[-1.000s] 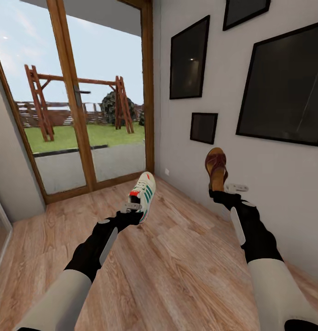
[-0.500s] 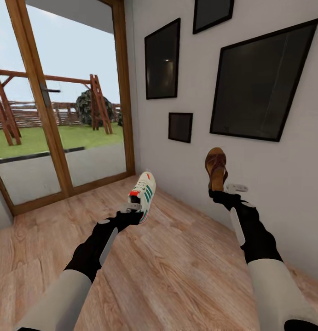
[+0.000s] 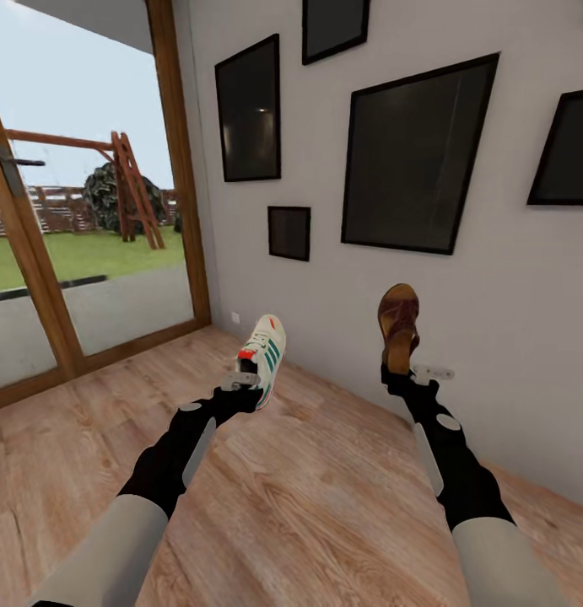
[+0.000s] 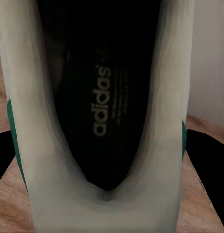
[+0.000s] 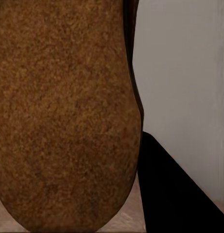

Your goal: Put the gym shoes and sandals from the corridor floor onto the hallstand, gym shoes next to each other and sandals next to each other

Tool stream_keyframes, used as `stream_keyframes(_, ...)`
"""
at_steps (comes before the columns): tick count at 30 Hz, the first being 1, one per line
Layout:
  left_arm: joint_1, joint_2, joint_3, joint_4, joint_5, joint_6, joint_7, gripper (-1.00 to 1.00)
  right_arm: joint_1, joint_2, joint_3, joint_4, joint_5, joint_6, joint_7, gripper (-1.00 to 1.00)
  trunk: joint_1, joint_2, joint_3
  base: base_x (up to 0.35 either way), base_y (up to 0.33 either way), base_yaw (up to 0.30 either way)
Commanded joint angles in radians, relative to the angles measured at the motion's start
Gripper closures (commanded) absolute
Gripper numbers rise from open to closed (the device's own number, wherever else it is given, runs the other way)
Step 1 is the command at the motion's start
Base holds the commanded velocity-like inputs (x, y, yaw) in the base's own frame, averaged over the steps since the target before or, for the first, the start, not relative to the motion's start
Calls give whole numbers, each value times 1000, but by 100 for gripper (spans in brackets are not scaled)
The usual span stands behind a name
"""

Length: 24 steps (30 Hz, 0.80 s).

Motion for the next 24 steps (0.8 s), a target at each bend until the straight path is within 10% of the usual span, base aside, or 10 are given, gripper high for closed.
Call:
stream_keyframes(1, 0, 0, 0, -2, 9, 7, 0, 100, 0, 1, -2, -1, -8, 6, -1, 100, 0, 0, -1, 0, 0, -300)
stream_keyframes(24, 40, -9, -1, -1, 37, -95, 0, 100, 2, 2, -2, 0, -12, 5, 0, 100, 0, 0, -1, 0, 60, -300)
